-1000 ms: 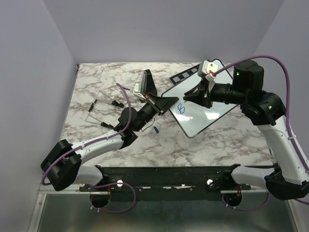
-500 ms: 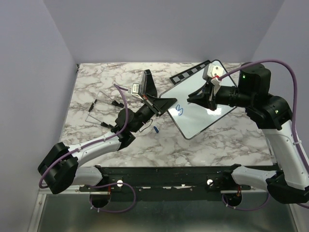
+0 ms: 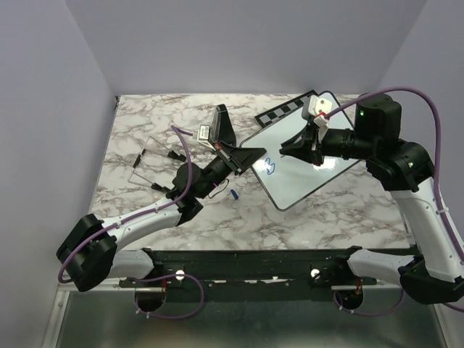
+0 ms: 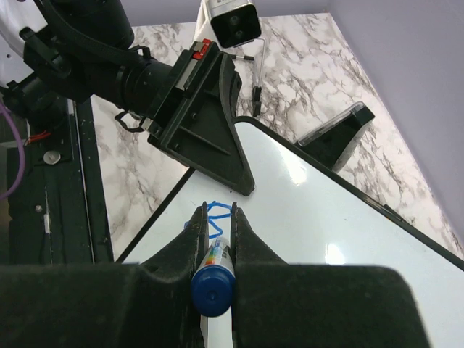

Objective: Write a sentence on the whiteboard

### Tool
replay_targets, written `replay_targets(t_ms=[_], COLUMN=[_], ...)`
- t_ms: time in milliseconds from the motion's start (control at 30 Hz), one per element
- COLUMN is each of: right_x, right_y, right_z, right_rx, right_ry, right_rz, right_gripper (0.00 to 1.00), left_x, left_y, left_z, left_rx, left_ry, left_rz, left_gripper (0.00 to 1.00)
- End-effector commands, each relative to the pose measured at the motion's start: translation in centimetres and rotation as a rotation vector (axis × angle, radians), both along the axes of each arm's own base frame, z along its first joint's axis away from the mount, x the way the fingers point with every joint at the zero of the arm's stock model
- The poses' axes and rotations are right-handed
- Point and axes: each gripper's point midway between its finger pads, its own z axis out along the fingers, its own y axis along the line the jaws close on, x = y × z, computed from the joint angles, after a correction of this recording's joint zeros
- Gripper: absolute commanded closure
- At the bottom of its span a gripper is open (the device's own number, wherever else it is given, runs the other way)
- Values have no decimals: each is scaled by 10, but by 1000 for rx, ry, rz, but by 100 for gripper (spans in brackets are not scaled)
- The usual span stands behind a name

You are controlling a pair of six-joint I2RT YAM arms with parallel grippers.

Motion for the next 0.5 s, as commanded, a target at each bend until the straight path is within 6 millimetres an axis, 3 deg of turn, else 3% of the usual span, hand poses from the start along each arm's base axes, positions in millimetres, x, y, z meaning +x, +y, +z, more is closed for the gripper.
replay_targets(t_ms=[0,467], right_x=[3,0], right_y=[1,3], right_z=[1,-5], right_rx=[12,13], right_ry=[13,31], right_rz=[4,24], right_gripper=[99,99], left_x=[-15,-17], left_y=[16,18], left_z=[55,55], left_rx=[-156,-160], left_ry=[-104,-101], left_rz=[-22,-23], left_gripper=[100,100])
